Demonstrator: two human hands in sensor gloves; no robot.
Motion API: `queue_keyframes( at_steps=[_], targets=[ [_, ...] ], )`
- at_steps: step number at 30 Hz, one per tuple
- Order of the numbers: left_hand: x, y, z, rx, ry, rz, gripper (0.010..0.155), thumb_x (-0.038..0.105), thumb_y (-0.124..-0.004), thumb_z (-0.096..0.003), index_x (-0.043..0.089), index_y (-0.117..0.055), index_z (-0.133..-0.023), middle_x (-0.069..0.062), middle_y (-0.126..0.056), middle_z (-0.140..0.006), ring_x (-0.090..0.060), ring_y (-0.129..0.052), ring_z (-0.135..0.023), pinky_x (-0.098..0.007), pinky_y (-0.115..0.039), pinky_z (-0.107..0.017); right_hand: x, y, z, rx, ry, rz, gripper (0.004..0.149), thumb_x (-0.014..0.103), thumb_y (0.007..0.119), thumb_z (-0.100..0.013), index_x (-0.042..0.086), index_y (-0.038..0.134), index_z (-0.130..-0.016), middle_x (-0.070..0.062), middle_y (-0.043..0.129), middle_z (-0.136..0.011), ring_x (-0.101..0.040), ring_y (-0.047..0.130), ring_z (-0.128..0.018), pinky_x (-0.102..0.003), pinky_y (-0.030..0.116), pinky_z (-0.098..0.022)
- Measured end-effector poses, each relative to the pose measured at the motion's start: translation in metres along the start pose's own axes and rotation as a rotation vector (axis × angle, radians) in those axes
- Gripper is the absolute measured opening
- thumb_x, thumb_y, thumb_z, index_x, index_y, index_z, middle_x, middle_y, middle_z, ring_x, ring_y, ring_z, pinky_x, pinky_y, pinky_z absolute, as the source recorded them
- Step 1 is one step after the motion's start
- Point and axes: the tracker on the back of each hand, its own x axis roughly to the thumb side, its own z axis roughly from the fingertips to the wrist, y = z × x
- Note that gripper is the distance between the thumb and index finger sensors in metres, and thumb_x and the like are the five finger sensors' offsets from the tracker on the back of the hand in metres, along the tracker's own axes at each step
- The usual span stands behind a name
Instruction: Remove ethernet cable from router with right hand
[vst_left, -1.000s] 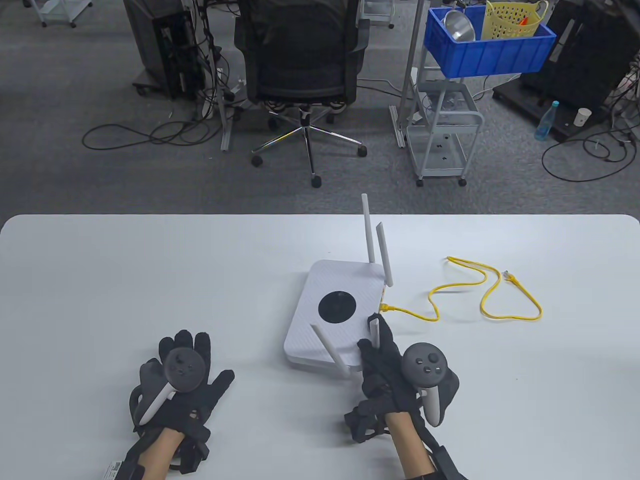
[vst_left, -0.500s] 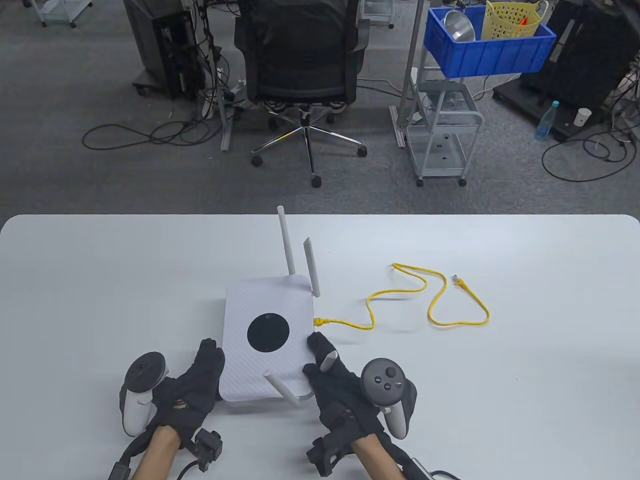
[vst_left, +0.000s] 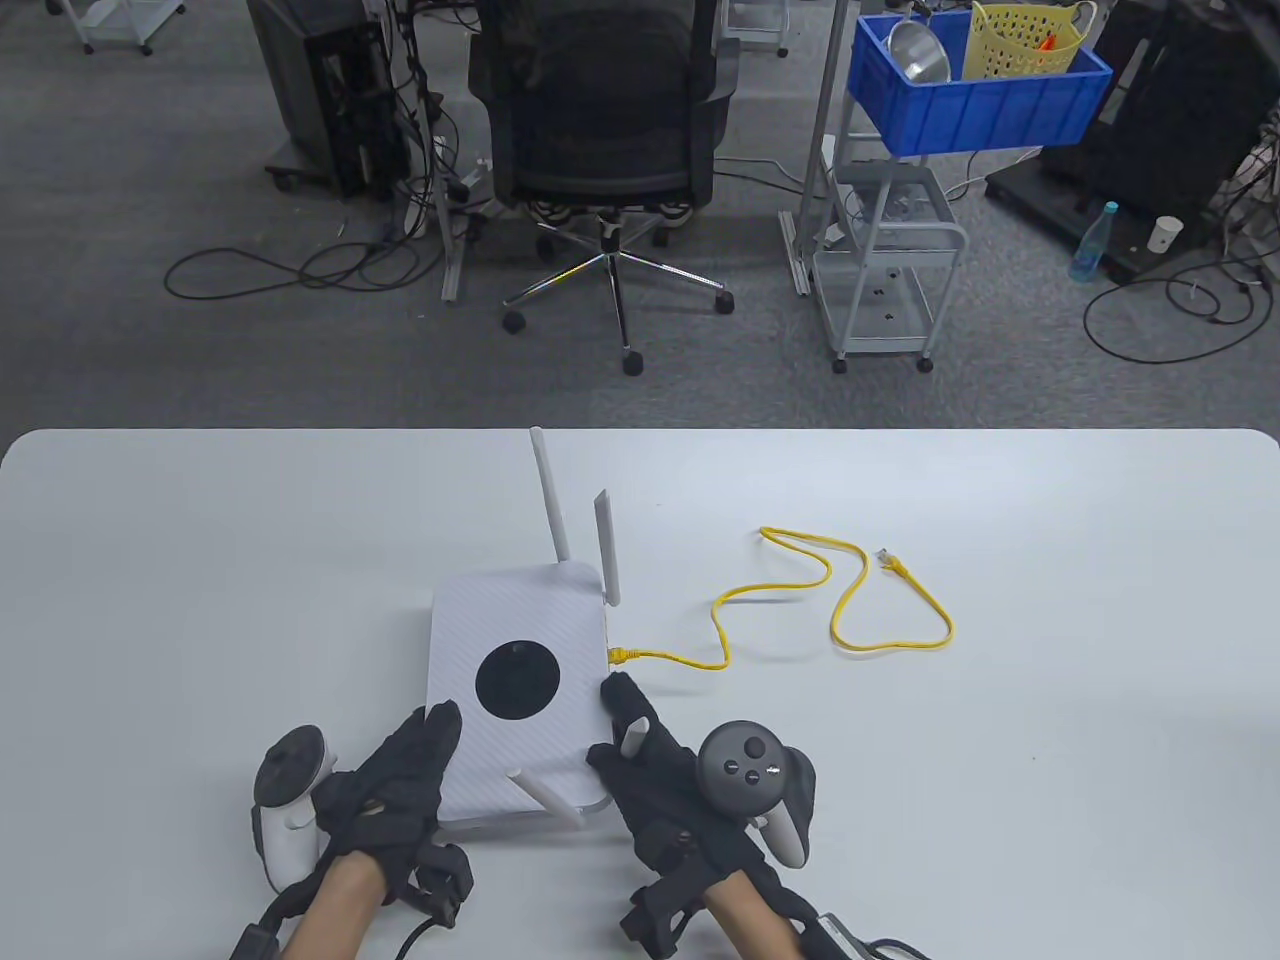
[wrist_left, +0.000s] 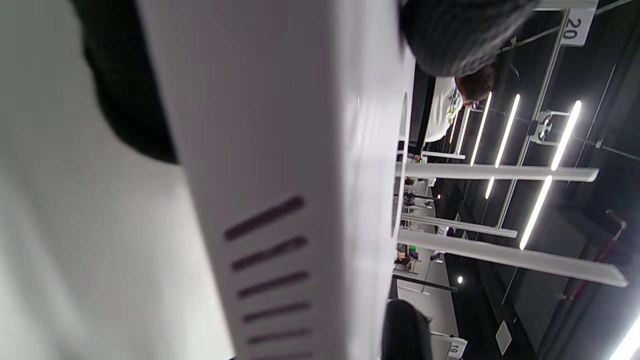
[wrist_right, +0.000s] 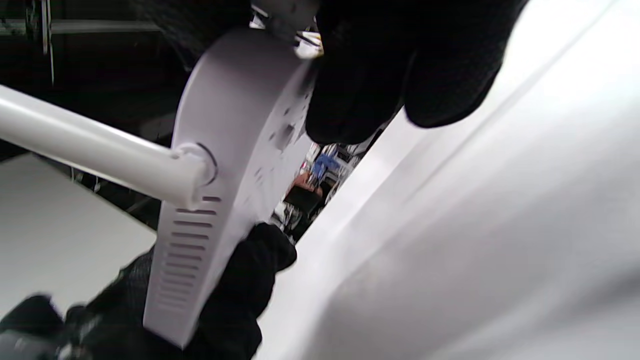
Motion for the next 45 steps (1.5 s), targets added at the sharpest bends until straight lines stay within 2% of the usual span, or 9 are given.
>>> queue_keyframes(
  at_steps=[6, 9, 12, 17, 21, 25, 29, 38, 45],
  targets=[
    [0.005, 0.004, 0.001, 0.021, -0.025, -0.016, 0.078, 0.049, -0.072, -0.0579, -0.004, -0.039, -0.106, -0.018, -0.095, -0.078, -0.026, -0.115, -0.046, -0.035, -0.097, -0.030, 0.006, -0.020, -0.003, 0.201, -0.049, 0.104, 0.087, 0.045, 0.068, -0.059, -0.003, 0.017, -0.112, -0.031, 0.053, -0.110, -0.040, 0.076, -0.091, -0.071, 0.060, -0.067],
    [0.005, 0.007, 0.002, 0.035, -0.026, -0.010, 0.078, 0.049, -0.072, -0.0579, -0.004, -0.040, -0.106, -0.018, -0.095, -0.078, -0.026, -0.115, -0.046, -0.035, -0.097, -0.029, 0.003, -0.038, -0.002, 0.260, -0.054, 0.119, 0.086, 0.044, 0.066, -0.060, -0.004, 0.017, -0.112, -0.033, 0.049, -0.112, -0.043, 0.072, -0.094, -0.073, 0.056, -0.068],
    [0.003, 0.010, 0.001, 0.042, -0.020, -0.002, 0.077, 0.049, -0.071, -0.0580, -0.004, -0.040, -0.106, -0.018, -0.095, -0.077, -0.026, -0.115, -0.046, -0.035, -0.097, -0.029, -0.002, -0.056, 0.003, 0.118, -0.065, 0.154, 0.079, 0.041, 0.066, -0.060, -0.002, 0.027, -0.113, -0.031, 0.053, -0.111, -0.042, 0.075, -0.093, -0.073, 0.057, -0.068],
    [0.002, 0.010, 0.001, 0.042, -0.012, -0.016, 0.077, 0.049, -0.071, -0.0580, -0.003, -0.041, -0.106, -0.018, -0.095, -0.077, -0.026, -0.115, -0.045, -0.035, -0.097, -0.029, 0.000, -0.075, 0.014, -0.217, -0.125, 0.243, 0.066, 0.044, 0.065, -0.059, 0.006, 0.051, -0.111, -0.022, 0.069, -0.105, -0.033, 0.085, -0.084, -0.067, 0.064, -0.067],
    [0.001, 0.006, -0.001, 0.021, -0.013, -0.038, 0.077, 0.049, -0.072, -0.0579, -0.003, -0.042, -0.106, -0.018, -0.096, -0.076, -0.026, -0.115, -0.045, -0.035, -0.097, -0.029, 0.006, -0.068, 0.016, -0.315, -0.113, 0.433, 0.065, 0.046, 0.063, -0.059, 0.007, 0.055, -0.110, -0.023, 0.066, -0.106, -0.035, 0.083, -0.086, -0.070, 0.059, -0.067],
    [0.001, 0.000, -0.003, -0.008, -0.024, -0.075, 0.076, 0.049, -0.072, -0.0576, -0.003, -0.044, -0.106, -0.018, -0.096, -0.075, -0.026, -0.116, -0.044, -0.035, -0.097, -0.028, 0.004, -0.054, 0.012, -0.235, -0.040, 0.509, 0.069, 0.049, 0.061, -0.058, 0.004, 0.053, -0.111, -0.029, 0.059, -0.109, -0.043, 0.075, -0.091, -0.075, 0.050, -0.067],
    [0.001, -0.005, -0.003, -0.022, -0.035, -0.130, 0.076, 0.049, -0.072, -0.0575, -0.002, -0.044, -0.106, -0.018, -0.096, -0.075, -0.026, -0.116, -0.044, -0.035, -0.097, -0.028, 0.000, -0.045, 0.008, -0.172, 0.026, 0.556, 0.072, 0.052, 0.058, -0.058, 0.002, 0.055, -0.110, -0.029, 0.063, -0.107, -0.043, 0.077, -0.089, -0.075, 0.052, -0.066],
    [-0.003, -0.012, -0.006, -0.049, -0.027, -0.183, 0.076, 0.049, -0.072, -0.0573, -0.002, -0.045, -0.106, -0.018, -0.097, -0.075, -0.027, -0.115, -0.044, -0.036, -0.097, -0.028, -0.004, -0.038, 0.005, -0.140, 0.064, 0.600, 0.070, 0.053, 0.058, -0.057, 0.004, 0.063, -0.106, -0.026, 0.071, -0.103, -0.041, 0.082, -0.083, -0.074, 0.055, -0.066],
    [-0.004, -0.016, -0.007, -0.064, -0.028, -0.182, 0.076, 0.049, -0.072, -0.0574, -0.002, -0.045, -0.106, -0.018, -0.096, -0.075, -0.027, -0.115, -0.044, -0.036, -0.097, -0.028, -0.003, -0.032, 0.004, -0.130, 0.067, 0.691, 0.069, 0.053, 0.058, -0.057, 0.005, 0.061, -0.107, -0.026, 0.068, -0.105, -0.042, 0.078, -0.085, -0.076, 0.049, -0.066]
  ],
)
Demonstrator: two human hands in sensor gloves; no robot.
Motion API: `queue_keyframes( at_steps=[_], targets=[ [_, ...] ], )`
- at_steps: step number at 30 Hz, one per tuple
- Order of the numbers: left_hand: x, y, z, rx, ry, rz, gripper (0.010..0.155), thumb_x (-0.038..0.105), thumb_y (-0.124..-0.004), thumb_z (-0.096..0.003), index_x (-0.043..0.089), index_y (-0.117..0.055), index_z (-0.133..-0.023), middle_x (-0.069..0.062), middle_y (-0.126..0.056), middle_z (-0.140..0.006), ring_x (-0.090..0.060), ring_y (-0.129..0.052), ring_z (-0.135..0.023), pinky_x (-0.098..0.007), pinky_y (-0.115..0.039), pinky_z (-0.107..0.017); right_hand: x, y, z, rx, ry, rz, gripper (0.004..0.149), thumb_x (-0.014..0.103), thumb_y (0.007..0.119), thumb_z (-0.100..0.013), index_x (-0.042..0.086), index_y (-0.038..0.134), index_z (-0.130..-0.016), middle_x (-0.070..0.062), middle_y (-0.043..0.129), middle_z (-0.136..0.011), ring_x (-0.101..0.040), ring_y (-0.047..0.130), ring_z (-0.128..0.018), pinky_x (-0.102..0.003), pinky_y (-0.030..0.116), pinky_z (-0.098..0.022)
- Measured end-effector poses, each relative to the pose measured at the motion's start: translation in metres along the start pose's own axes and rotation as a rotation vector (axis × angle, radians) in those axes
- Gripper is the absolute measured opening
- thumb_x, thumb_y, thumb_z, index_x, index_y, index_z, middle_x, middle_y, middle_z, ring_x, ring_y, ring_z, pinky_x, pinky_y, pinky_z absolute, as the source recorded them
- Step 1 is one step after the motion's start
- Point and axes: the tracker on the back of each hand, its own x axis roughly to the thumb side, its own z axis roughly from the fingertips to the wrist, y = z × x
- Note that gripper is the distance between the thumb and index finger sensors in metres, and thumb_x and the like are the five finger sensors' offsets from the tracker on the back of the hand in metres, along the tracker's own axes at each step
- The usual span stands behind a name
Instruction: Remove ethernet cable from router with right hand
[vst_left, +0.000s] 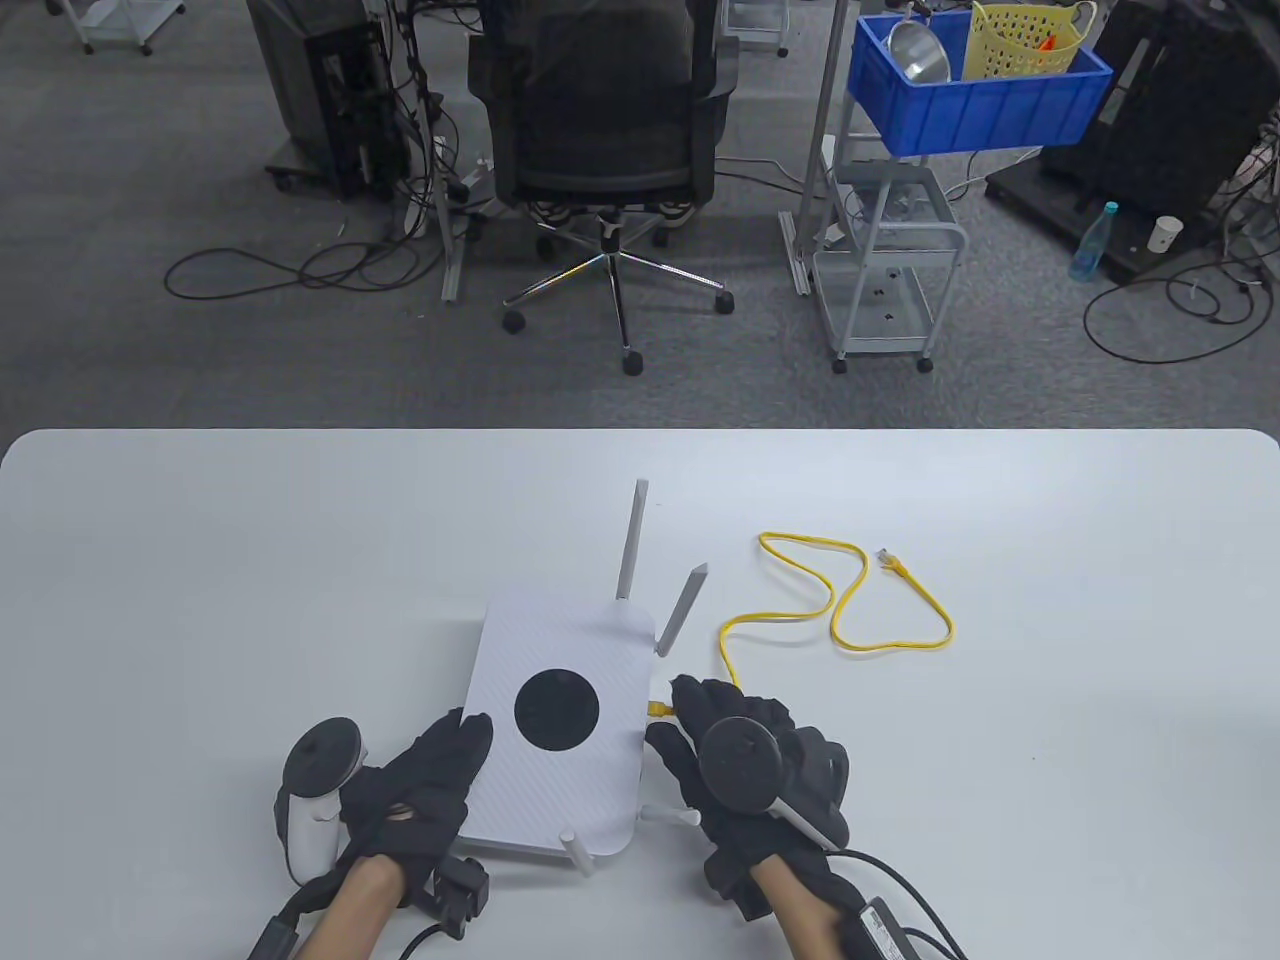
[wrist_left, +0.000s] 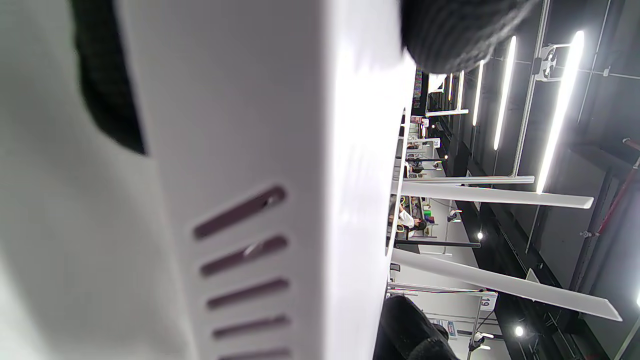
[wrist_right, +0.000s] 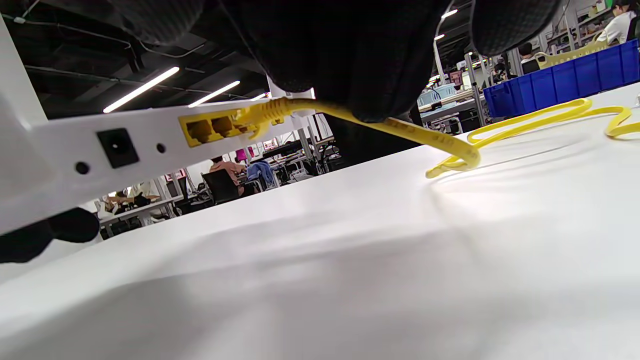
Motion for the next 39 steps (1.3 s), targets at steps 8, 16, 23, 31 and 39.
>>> queue_keyframes(
  at_steps=[8, 16, 23, 31, 39],
  targets=[
    [0.001, -0.003, 0.000, -0.034, -0.013, 0.019, 0.075, 0.050, -0.071, -0.0573, -0.002, -0.045, -0.106, -0.018, -0.097, -0.075, -0.027, -0.115, -0.044, -0.036, -0.096, -0.028, 0.004, 0.005, -0.002, 0.009, -0.006, 0.124, 0.068, 0.053, 0.059, -0.057, 0.007, 0.062, -0.107, -0.023, 0.069, -0.105, -0.045, 0.074, -0.089, -0.078, 0.046, -0.066],
    [0.000, -0.010, -0.002, -0.089, -0.021, 0.006, 0.075, 0.049, -0.072, -0.0572, -0.002, -0.046, -0.106, -0.018, -0.097, -0.075, -0.027, -0.116, -0.043, -0.036, -0.096, -0.028, -0.006, 0.010, -0.006, 0.099, 0.052, -0.058, 0.067, 0.054, 0.058, -0.056, 0.007, 0.061, -0.104, -0.018, 0.080, -0.097, -0.038, 0.084, -0.080, -0.076, 0.053, -0.065],
    [-0.001, -0.007, -0.005, -0.127, -0.038, 0.011, 0.075, 0.049, -0.072, -0.0568, -0.001, -0.047, -0.106, -0.018, -0.097, -0.074, -0.028, -0.115, -0.043, -0.036, -0.096, -0.028, -0.018, 0.011, -0.010, 0.186, 0.136, -0.274, 0.059, 0.053, 0.064, -0.054, 0.009, 0.070, -0.093, -0.009, 0.091, -0.075, -0.025, 0.091, -0.060, -0.069, 0.063, -0.064],
    [-0.002, 0.007, -0.012, -0.193, -0.056, 0.052, 0.074, 0.050, -0.072, -0.0567, -0.001, -0.049, -0.105, -0.018, -0.099, -0.073, -0.028, -0.116, -0.041, -0.037, -0.096, -0.027, -0.037, 0.019, -0.015, 0.309, 0.102, -0.703, 0.046, 0.050, 0.070, -0.055, 0.012, 0.078, -0.080, 0.001, 0.088, -0.051, -0.014, 0.086, -0.040, -0.060, 0.071, -0.062],
    [0.002, 0.022, -0.015, -0.235, -0.105, 0.073, 0.072, 0.050, -0.074, -0.0557, 0.001, -0.055, -0.105, -0.017, -0.101, -0.071, -0.029, -0.117, -0.039, -0.038, -0.096, -0.026, -0.033, 0.019, -0.019, 0.314, -0.086, -0.859, 0.040, 0.049, 0.076, -0.055, 0.015, 0.079, -0.076, 0.000, 0.087, -0.046, -0.013, 0.085, -0.035, -0.053, 0.078, -0.060]
  ],
)
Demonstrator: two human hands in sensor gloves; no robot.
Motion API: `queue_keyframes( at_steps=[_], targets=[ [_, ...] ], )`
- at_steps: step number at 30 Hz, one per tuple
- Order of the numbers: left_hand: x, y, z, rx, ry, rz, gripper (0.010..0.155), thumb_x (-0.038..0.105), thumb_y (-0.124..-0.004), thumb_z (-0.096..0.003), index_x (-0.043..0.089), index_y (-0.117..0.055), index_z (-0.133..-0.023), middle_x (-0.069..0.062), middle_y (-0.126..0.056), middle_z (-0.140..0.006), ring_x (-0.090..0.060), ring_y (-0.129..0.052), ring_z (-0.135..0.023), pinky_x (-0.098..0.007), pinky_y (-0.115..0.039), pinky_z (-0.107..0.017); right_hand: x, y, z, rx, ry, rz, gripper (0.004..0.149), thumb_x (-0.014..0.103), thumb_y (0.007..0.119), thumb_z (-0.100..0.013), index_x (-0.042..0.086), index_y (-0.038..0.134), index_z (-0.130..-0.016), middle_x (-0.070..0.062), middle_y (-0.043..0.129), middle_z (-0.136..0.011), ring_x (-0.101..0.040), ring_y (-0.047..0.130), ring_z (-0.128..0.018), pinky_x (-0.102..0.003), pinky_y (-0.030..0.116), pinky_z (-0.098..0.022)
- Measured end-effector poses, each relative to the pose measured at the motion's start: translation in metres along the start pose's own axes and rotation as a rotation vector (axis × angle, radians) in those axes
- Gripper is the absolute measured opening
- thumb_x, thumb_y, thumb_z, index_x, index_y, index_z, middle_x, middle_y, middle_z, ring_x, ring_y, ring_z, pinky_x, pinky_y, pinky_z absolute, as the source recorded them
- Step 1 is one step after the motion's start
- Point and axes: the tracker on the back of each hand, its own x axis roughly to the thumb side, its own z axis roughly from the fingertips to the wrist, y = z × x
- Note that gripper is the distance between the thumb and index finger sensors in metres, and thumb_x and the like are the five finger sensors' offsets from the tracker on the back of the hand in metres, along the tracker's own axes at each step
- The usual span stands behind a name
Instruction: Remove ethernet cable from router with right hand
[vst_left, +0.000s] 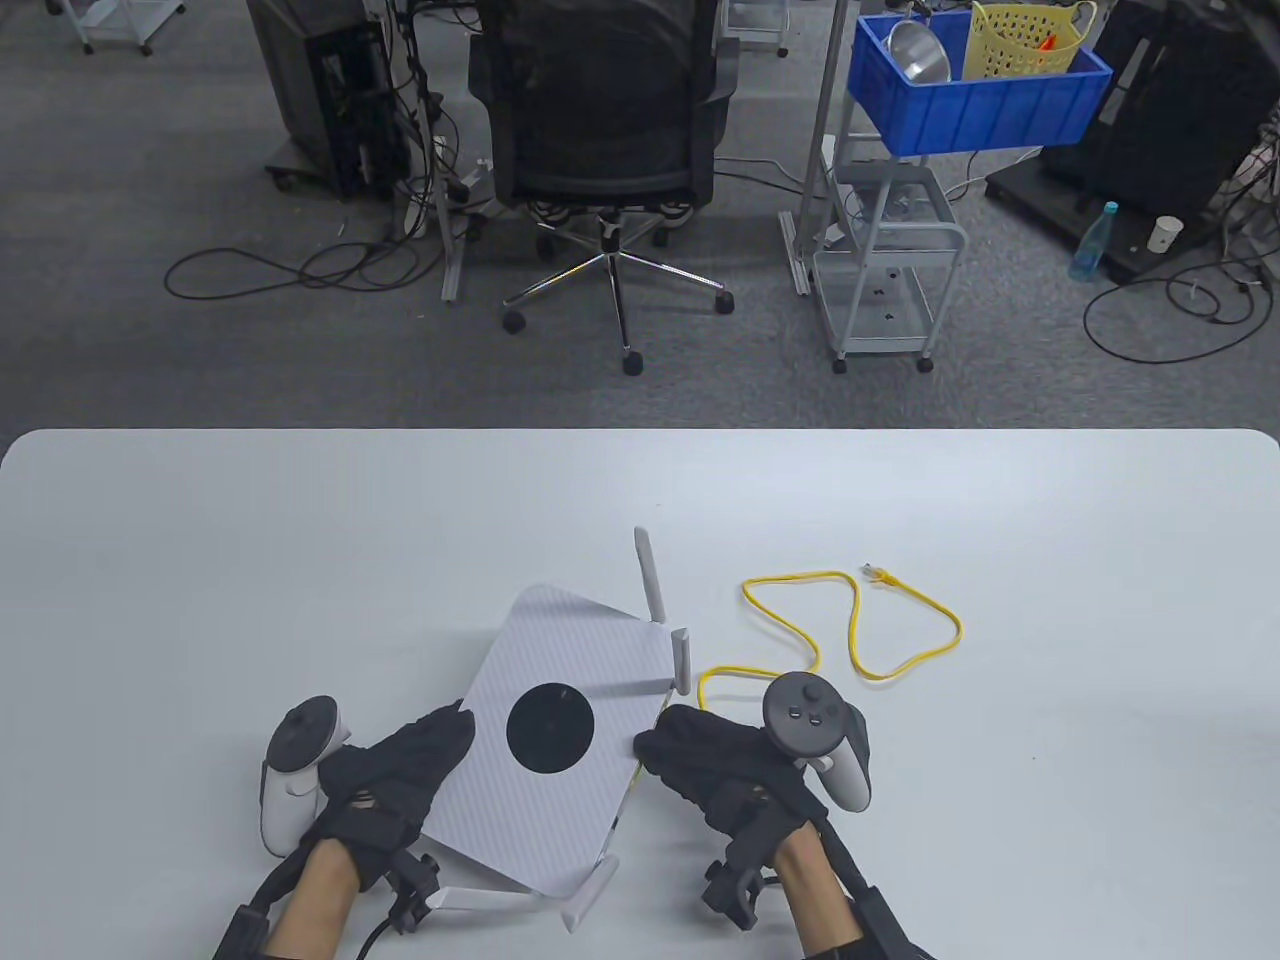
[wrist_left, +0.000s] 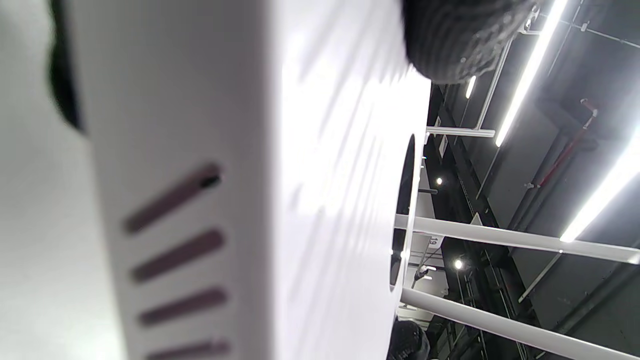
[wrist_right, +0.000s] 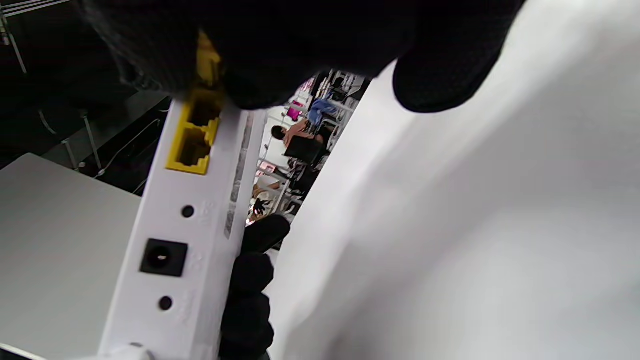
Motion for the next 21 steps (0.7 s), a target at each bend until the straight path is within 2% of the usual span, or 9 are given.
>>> queue_keyframes(
  at_steps=[19, 21],
  targets=[
    [0.001, 0.005, -0.002, -0.037, -0.001, -0.020, 0.069, 0.049, -0.074, -0.0560, 0.003, -0.057, -0.105, -0.018, -0.102, -0.070, -0.030, -0.117, -0.038, -0.038, -0.096, -0.025, -0.003, 0.001, -0.004, 0.102, -0.016, -0.052, 0.040, 0.047, 0.078, -0.055, 0.014, 0.080, -0.077, 0.000, 0.088, -0.044, -0.012, 0.086, -0.033, -0.049, 0.083, -0.057],
    [0.000, 0.012, -0.002, -0.021, -0.003, -0.017, 0.069, 0.049, -0.074, -0.0558, 0.003, -0.059, -0.105, -0.018, -0.103, -0.068, -0.028, -0.118, -0.035, -0.037, -0.096, -0.023, -0.003, 0.002, -0.003, 0.181, -0.046, -0.094, 0.041, 0.047, 0.077, -0.056, 0.013, 0.081, -0.079, 0.000, 0.087, -0.043, -0.012, 0.086, -0.032, -0.050, 0.082, -0.057]
  ],
)
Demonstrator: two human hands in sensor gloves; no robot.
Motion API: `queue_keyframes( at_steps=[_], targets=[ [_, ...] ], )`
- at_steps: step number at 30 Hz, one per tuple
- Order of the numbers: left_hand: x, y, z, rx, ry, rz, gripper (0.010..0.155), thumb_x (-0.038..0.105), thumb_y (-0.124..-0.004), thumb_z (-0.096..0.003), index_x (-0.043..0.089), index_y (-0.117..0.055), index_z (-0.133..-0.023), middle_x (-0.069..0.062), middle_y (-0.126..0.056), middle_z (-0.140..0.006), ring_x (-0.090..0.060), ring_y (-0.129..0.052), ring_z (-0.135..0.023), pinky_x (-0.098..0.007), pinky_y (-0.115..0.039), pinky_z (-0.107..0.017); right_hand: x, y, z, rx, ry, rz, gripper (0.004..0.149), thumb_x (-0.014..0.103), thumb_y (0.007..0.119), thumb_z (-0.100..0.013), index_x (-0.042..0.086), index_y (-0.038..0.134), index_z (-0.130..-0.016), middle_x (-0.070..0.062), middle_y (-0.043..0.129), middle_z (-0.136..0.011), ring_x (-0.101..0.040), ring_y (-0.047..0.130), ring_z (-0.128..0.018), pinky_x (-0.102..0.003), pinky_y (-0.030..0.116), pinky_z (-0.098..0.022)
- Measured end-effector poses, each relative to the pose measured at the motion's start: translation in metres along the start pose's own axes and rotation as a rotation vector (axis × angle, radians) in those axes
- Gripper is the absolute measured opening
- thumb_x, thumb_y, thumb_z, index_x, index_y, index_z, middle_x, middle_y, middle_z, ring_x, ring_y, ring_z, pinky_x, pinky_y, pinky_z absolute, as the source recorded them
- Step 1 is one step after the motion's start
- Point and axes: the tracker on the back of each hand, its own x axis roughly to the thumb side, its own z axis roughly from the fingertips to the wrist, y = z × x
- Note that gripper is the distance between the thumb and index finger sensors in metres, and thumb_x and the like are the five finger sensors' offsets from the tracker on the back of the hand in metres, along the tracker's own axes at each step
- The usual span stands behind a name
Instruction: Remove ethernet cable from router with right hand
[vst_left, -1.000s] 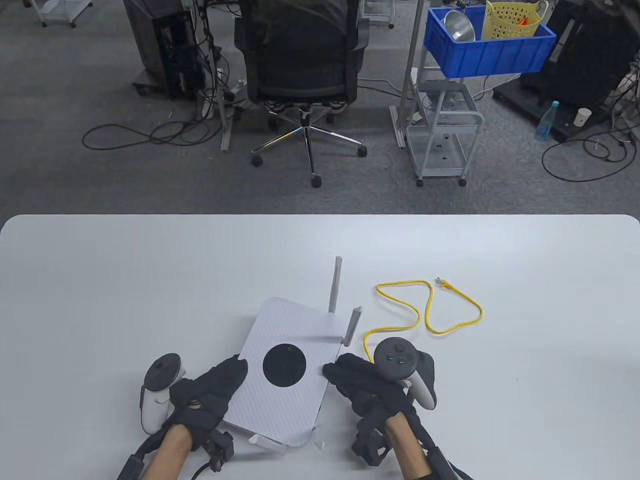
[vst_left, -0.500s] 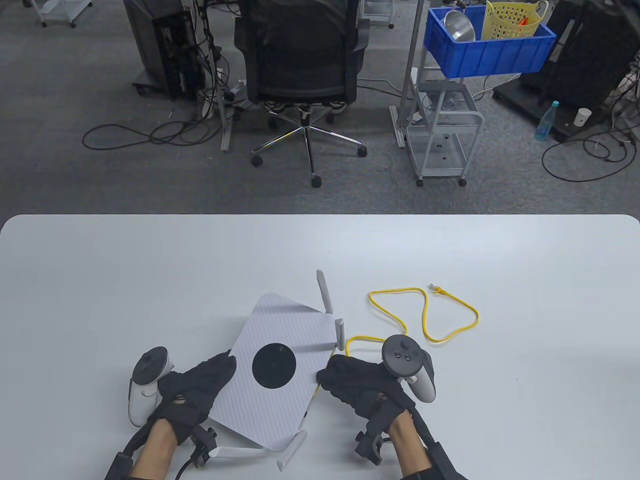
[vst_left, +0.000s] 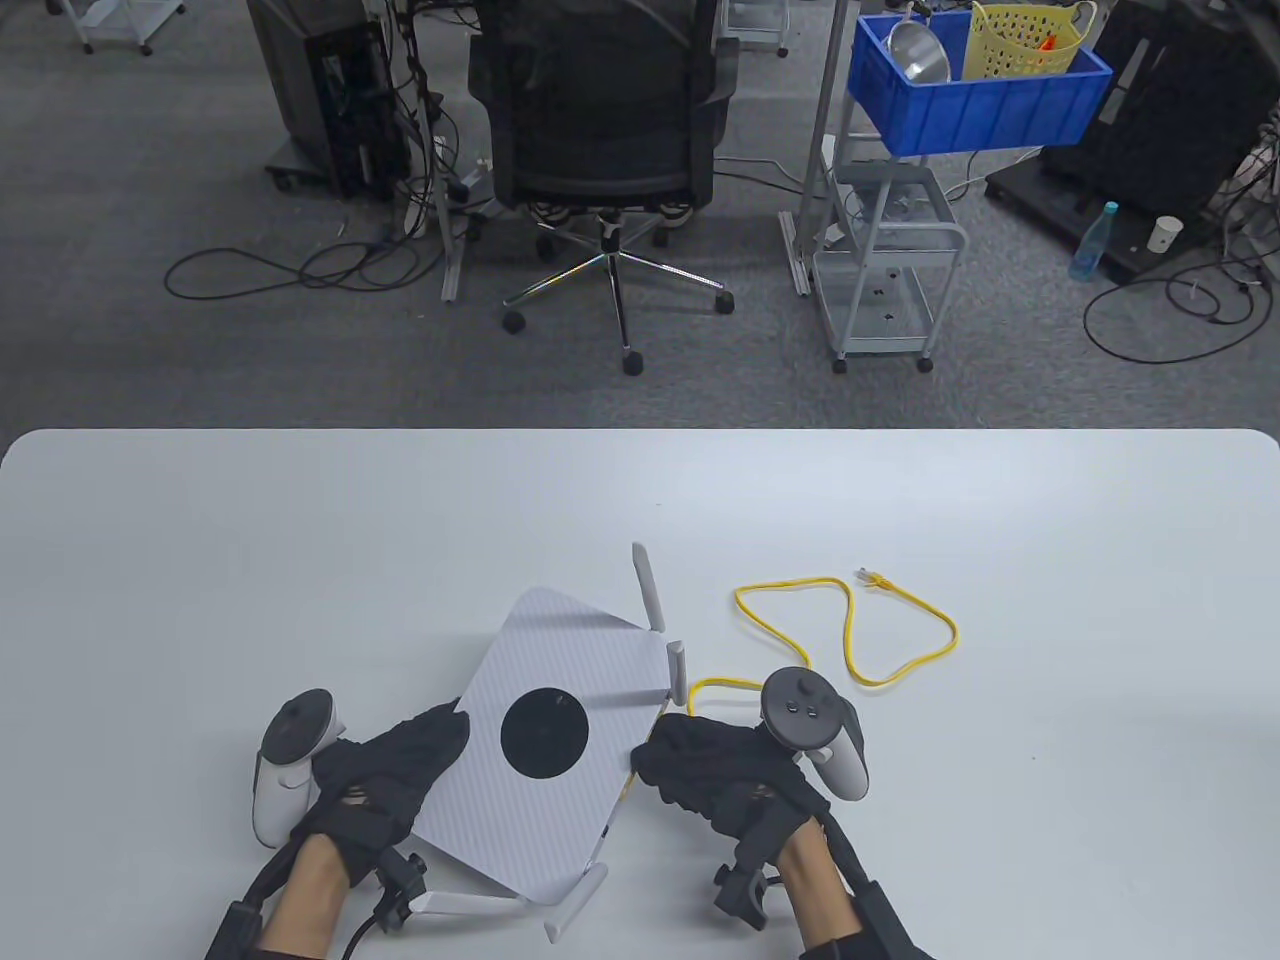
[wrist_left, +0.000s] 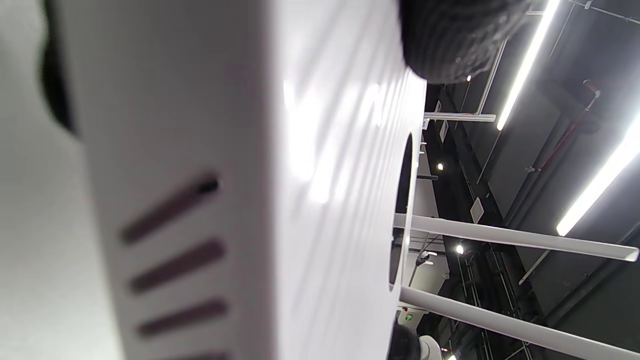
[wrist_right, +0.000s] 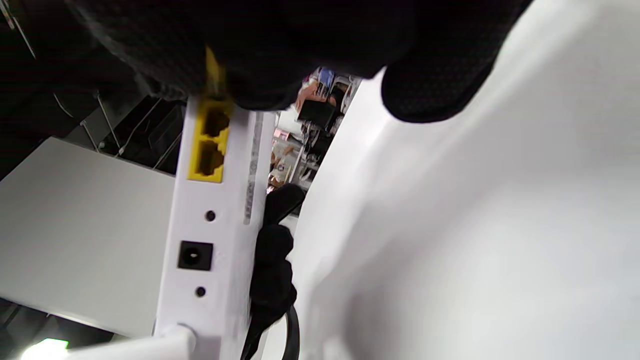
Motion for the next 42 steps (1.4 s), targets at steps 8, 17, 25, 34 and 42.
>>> queue_keyframes(
  at_steps=[8, 17, 25, 34, 42],
  targets=[
    [-0.003, 0.032, 0.017, 0.189, 0.029, 0.084, 0.069, 0.049, -0.073, -0.0566, 0.004, -0.057, -0.106, -0.019, -0.101, -0.072, -0.030, -0.116, -0.039, -0.039, -0.095, -0.026, 0.007, 0.005, 0.003, -0.020, 0.024, -0.027, 0.052, 0.049, 0.071, -0.057, 0.005, 0.078, -0.084, 0.002, 0.088, -0.047, -0.013, 0.087, -0.036, -0.054, 0.078, -0.058],
    [-0.012, 0.050, 0.031, 0.448, 0.190, 0.027, 0.069, 0.051, -0.070, -0.0584, 0.007, -0.052, -0.109, -0.017, -0.097, -0.077, -0.030, -0.113, -0.047, -0.039, -0.093, -0.032, 0.001, -0.003, 0.008, -0.120, 0.080, 0.029, 0.054, 0.050, 0.069, -0.057, 0.005, 0.077, -0.086, 0.000, 0.090, -0.050, -0.015, 0.088, -0.039, -0.056, 0.076, -0.059],
    [-0.016, 0.052, 0.031, 0.480, 0.254, -0.008, 0.069, 0.051, -0.069, -0.0590, 0.008, -0.050, -0.110, -0.017, -0.095, -0.080, -0.031, -0.112, -0.050, -0.039, -0.092, -0.035, 0.000, -0.003, 0.009, -0.145, 0.104, 0.067, 0.055, 0.050, 0.068, -0.057, 0.005, 0.077, -0.087, -0.001, 0.091, -0.053, -0.017, 0.089, -0.042, -0.057, 0.074, -0.060],
    [-0.019, 0.048, 0.030, 0.490, 0.293, -0.057, 0.069, 0.052, -0.068, -0.0590, 0.008, -0.050, -0.110, -0.017, -0.095, -0.080, -0.030, -0.112, -0.050, -0.039, -0.092, -0.035, -0.001, -0.001, 0.008, -0.141, 0.125, 0.103, 0.055, 0.050, 0.068, -0.057, 0.005, 0.076, -0.088, -0.002, 0.091, -0.055, -0.018, 0.089, -0.043, -0.058, 0.073, -0.061],
    [-0.019, 0.046, 0.030, 0.493, 0.322, -0.082, 0.070, 0.052, -0.068, -0.0587, 0.008, -0.049, -0.110, -0.017, -0.095, -0.082, -0.031, -0.112, -0.051, -0.040, -0.093, -0.036, -0.002, 0.001, 0.007, -0.135, 0.143, 0.134, 0.056, 0.050, 0.068, -0.057, 0.006, 0.076, -0.089, -0.003, 0.091, -0.056, -0.018, 0.090, -0.045, -0.059, 0.073, -0.061]
  ],
)
